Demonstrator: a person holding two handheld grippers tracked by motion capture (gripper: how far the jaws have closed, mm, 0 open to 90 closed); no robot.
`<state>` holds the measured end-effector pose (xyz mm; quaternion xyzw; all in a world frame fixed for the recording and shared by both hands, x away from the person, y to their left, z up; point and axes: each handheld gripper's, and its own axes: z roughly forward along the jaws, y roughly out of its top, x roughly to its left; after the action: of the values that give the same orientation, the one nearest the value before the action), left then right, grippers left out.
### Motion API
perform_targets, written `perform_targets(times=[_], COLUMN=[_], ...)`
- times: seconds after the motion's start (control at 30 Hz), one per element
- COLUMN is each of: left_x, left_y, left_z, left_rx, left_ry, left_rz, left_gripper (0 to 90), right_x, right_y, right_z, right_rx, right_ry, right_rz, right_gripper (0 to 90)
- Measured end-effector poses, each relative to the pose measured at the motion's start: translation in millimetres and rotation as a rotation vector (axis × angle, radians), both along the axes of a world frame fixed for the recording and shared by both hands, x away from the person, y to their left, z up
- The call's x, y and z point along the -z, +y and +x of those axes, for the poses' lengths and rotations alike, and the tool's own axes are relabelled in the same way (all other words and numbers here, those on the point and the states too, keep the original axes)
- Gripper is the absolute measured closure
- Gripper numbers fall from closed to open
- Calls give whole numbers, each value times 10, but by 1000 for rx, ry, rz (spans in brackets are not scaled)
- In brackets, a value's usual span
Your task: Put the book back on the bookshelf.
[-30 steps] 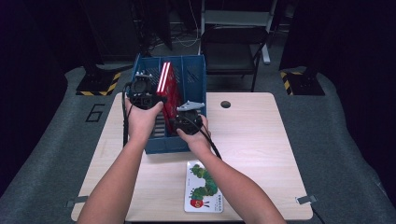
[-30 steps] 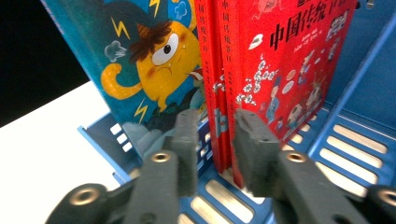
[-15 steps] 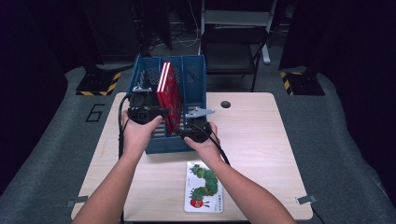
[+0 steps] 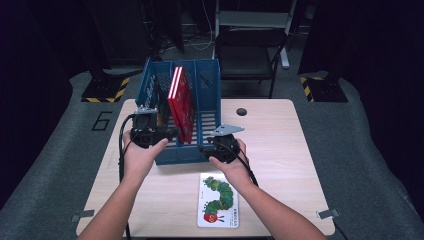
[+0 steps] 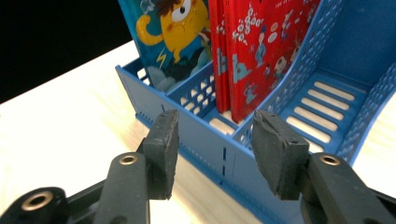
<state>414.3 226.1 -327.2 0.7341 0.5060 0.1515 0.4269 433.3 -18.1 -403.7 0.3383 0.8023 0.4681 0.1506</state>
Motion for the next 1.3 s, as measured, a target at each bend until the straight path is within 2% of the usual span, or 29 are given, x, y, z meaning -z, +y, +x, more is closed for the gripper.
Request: perform_targets(times=[0.07,0.17,0.3,0.4,0.5,0.63,0.7,0.73,0.9,1.07,1.2,1.3], left_x=[63,146,249,300,380,486,541,576,697,791,908,1017], left_y=[24,53,96,115,135,143,141,137,110,63,-14,-95], left_z=[-65,-132,-232,-279,-349,-439,-481,-502,-556,-584,-550,-539], left_rx=[27,54,64,68,75,89,98,106,132,166,218,236], left_ry=[-10,-12,-15,-17,-21,-17,-26,-35,-15,-15,44,52], left_rz=[-4,-23,-41,-40,-40,-54,-44,-51,-52,-44,-28,-32], left_gripper=[490,490,489,485,482,479,480,480,479,460,462,459], right_x=[1,26,91,121,167,209,245,256,337,429,504,559], right_y=[-51,-117,-230,-283,-377,-425,-449,-449,-494,-576,-642,-694], right_z=[-61,-132,-234,-281,-400,-483,-552,-579,-684,-741,-754,-748], right_rx=[-7,9,12,13,28,28,24,27,26,35,58,66], right_ry=[-6,13,29,32,35,42,38,43,2,27,27,39], right_rz=[-13,-24,-39,-51,-40,-30,-24,-25,-74,-61,-69,-68], right_gripper=[498,498,487,480,467,452,450,449,448,416,392,386])
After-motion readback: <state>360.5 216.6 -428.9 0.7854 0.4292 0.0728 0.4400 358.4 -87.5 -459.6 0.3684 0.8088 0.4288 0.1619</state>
